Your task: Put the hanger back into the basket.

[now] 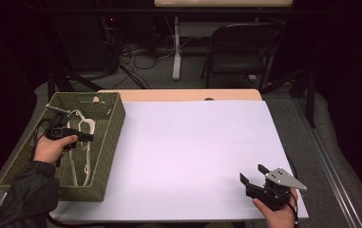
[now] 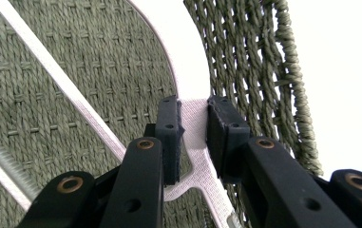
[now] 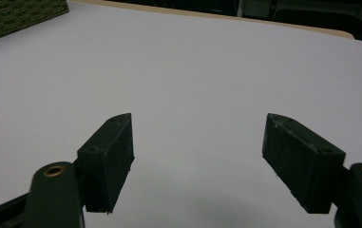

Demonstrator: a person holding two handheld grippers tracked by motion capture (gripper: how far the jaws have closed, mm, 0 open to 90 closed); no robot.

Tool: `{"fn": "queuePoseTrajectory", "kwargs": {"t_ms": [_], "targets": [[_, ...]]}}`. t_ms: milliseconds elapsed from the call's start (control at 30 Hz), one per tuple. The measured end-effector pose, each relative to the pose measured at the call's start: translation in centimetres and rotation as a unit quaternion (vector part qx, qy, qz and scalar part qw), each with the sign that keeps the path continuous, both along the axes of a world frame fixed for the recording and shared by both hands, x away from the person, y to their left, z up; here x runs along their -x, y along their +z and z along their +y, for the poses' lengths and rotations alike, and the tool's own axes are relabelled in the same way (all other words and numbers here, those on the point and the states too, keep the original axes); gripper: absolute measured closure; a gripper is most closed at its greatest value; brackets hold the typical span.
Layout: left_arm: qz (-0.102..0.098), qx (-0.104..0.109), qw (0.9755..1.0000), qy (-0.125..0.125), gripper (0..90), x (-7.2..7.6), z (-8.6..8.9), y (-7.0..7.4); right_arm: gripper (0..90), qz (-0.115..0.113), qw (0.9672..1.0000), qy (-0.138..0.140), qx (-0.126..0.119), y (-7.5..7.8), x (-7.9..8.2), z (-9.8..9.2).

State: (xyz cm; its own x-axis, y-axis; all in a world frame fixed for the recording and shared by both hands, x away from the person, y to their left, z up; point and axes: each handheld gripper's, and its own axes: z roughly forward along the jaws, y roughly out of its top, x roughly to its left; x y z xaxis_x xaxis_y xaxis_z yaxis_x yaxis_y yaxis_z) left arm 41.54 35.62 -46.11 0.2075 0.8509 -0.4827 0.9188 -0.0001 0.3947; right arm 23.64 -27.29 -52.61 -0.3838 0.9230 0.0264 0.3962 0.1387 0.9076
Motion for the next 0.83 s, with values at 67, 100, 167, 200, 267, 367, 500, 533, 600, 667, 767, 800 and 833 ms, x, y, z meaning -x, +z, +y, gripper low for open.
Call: {"fn": "queuePoseTrajectory", "kwargs": {"t_ms": [67,100,167,200,267,367,500,533,600,667,767,800,833], "targets": [[0.004,0.004,1.0000,-0.001,74.9,0.0,0.2,0.0,25.6,0.001,1.0000,0.000,0.001,0.0,0.0,0.0],[0.007,0.006,1.0000,-0.004,74.6,0.0,0.3,0.0,25.6,-0.004,1.0000,-0.001,-0.001,-0.1,-0.1,0.0],[0.012,-0.003,0.9999,-0.005,74.7,0.2,0.2,0.1,25.6,0.001,1.0000,0.001,0.000,0.0,0.0,0.0],[0.013,-0.010,0.9998,-0.008,75.1,0.3,0.0,0.1,25.6,-0.001,1.0000,0.000,0.001,0.0,0.0,0.0],[0.010,-0.018,0.9997,-0.013,76.4,0.5,-0.2,0.3,25.6,-0.001,1.0000,0.000,0.001,0.0,0.0,0.0],[0.015,-0.021,0.9994,-0.022,76.3,0.7,-0.2,0.5,25.6,-0.008,1.0000,-0.001,-0.002,-0.1,0.0,-0.1],[0.005,-0.012,0.9998,-0.014,72.1,1.3,0.2,1.0,25.6,-0.008,1.0000,-0.001,-0.003,-0.1,-0.1,-0.1],[-0.002,-0.009,0.9999,-0.012,69.4,1.5,0.3,1.3,25.6,-0.008,1.0000,-0.001,-0.002,-0.1,-0.1,-0.1],[-0.022,-0.004,0.9997,-0.006,63.7,2.1,0.4,2.1,25.6,-0.008,1.0000,-0.001,-0.002,-0.1,-0.1,0.0],[-0.043,-0.012,0.9990,-0.006,57.3,2.8,0.4,3.1,25.6,-0.003,1.0000,-0.001,-0.001,0.0,-0.1,0.0],[-0.079,-0.047,0.9956,-0.017,49.5,4.1,0.0,4.1,25.6,0.000,1.0000,-0.001,-0.001,0.0,0.0,0.0],[-0.091,-0.061,0.9938,-0.021,47.6,4.6,-0.1,4.4,25.6,-0.001,1.0000,0.000,0.001,0.0,0.0,0.0],[-0.104,-0.069,0.9919,-0.024,46.8,5.1,-0.3,4.5,25.6,-0.001,1.0000,0.000,0.002,0.0,0.0,0.0]]}}
